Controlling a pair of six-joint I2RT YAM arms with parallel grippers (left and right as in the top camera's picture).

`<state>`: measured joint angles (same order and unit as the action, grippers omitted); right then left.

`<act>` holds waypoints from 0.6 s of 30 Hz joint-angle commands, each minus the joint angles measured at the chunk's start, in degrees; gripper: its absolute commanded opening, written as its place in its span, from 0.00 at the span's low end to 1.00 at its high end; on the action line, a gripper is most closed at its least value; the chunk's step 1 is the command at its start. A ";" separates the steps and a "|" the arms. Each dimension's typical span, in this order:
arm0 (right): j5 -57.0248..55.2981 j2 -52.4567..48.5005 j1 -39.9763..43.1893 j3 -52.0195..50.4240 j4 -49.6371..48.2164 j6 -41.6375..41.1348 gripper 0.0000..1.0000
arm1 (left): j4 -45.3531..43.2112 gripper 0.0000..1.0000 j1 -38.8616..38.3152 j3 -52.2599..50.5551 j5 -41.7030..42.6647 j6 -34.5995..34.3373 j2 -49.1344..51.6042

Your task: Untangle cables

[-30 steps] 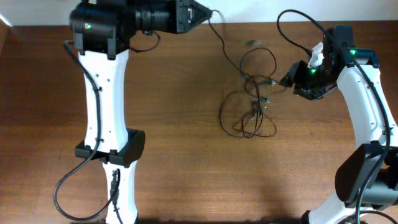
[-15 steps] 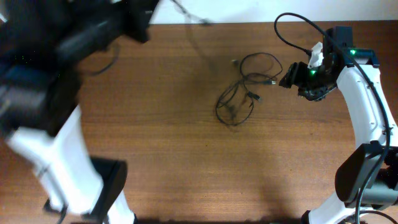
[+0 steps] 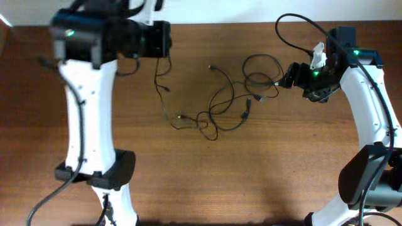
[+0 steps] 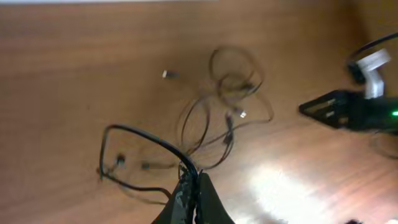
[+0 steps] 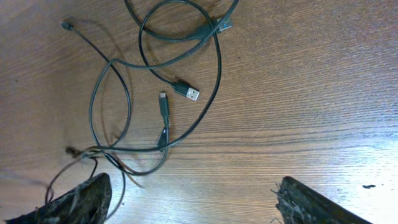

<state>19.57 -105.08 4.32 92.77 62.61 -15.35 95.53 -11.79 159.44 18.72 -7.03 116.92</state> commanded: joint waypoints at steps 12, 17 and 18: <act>0.74 -0.22 -0.20 -0.37 0.85 2.93 0.99 | -5.92 0.00 -7.21 -14.29 -5.07 1.57 4.70; 0.76 -0.22 -0.22 -0.37 0.85 2.93 0.99 | -5.86 0.00 -7.45 -14.29 -5.07 2.51 4.70; 0.76 -0.22 -0.22 -0.37 0.85 2.93 0.99 | -5.86 0.00 -7.45 -14.29 -5.07 2.64 4.70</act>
